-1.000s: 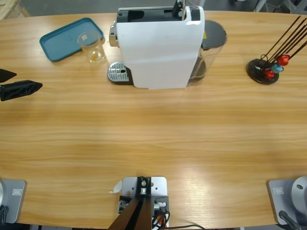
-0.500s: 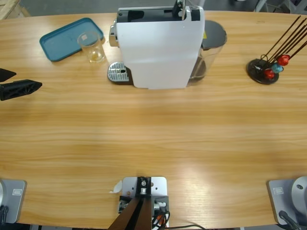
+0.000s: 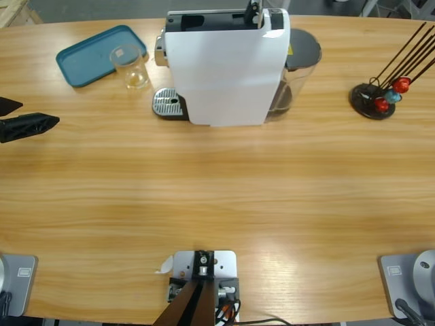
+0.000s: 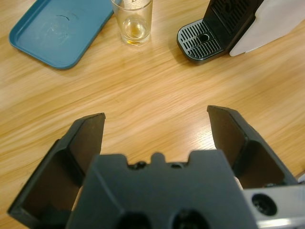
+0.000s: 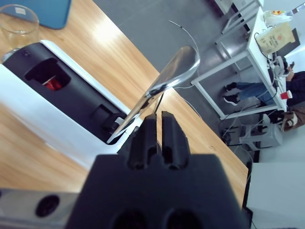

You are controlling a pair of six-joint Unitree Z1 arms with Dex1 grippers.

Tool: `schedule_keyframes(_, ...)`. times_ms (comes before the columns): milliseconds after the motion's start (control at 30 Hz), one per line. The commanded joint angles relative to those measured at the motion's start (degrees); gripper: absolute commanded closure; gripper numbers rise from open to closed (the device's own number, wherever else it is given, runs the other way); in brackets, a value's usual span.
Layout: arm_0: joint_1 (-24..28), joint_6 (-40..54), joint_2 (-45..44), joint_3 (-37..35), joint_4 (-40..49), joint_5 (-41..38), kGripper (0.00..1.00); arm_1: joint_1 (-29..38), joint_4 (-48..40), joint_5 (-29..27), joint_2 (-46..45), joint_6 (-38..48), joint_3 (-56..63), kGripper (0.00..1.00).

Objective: Pour coffee

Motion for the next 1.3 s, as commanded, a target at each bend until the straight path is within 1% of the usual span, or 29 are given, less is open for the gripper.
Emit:
schedule_keyframes(33, -0.3, 0.6, -1.3, 2.0, -0.5, -0.6, 0.069, 0.7, -0.1, -3.7, 5.8, -2.6, -4.3, 1.0)
schedule_keyframes(167, -0.3, 0.6, -1.4, 2.1, -0.5, -0.6, 0.069, 0.7, 0.0, -4.4, 7.8, -3.6, -7.3, 1.0)
schedule_keyframes(533, -0.3, 0.6, -1.4, 2.1, -0.5, -0.6, 0.069, 4.2, 0.0, -4.3, 12.1, -1.8, -7.9, 1.0)
schedule_keyframes(1033, -0.3, 0.6, -1.4, 2.1, -0.5, -0.6, 0.069, 6.5, -0.2, -4.2, 16.6, -1.3, -10.3, 1.0)
schedule_keyframes(1300, -0.3, 0.6, -1.7, 2.2, -0.5, -0.6, 0.069, 7.8, -0.1, -4.2, 19.0, 0.6, -10.7, 1.0)
